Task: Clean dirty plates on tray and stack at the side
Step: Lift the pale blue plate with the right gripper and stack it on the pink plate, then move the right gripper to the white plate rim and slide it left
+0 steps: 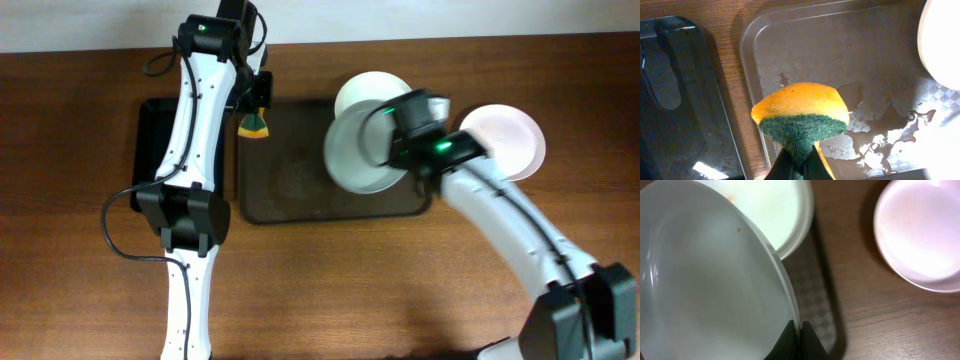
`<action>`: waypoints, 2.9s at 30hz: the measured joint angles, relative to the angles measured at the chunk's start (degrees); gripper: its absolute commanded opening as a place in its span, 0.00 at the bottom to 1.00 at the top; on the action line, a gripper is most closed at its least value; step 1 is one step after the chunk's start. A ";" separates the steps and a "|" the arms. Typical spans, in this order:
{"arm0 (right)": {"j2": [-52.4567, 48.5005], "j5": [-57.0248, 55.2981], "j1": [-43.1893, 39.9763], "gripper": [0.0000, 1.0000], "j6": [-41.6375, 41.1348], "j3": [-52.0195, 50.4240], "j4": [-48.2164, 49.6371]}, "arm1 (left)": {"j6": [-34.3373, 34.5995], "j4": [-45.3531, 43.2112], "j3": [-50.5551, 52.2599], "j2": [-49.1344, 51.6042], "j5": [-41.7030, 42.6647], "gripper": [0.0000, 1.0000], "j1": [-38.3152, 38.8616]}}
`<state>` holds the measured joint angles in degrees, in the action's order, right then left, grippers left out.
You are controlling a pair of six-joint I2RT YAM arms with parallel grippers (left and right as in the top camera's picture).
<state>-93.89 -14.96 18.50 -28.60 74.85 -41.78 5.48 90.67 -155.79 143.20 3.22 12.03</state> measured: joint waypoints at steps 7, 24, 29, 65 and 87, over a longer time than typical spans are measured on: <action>0.31 14.80 -25.64 0.04 -0.33 0.04 -0.02 | 0.00 0.00 0.00 0.00 -0.02 0.01 0.00; -15.26 18.86 -44.72 0.62 -0.90 0.07 6.01 | 0.00 -0.70 0.00 0.00 0.00 0.01 0.00; -16.79 20.06 -44.72 0.95 -1.01 0.07 8.83 | 0.00 -0.70 0.00 0.00 -0.02 0.01 0.00; -30.25 16.04 -7.26 0.09 -7.10 14.97 3.19 | 0.00 -0.87 0.00 0.00 -0.02 0.01 0.70; -31.12 26.25 2.21 0.47 6.34 20.94 -12.00 | 0.00 -1.11 0.00 0.00 -0.02 0.01 0.70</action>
<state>-125.01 11.29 20.71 -22.26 95.79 -53.78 5.48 89.56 -155.79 143.20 3.20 12.73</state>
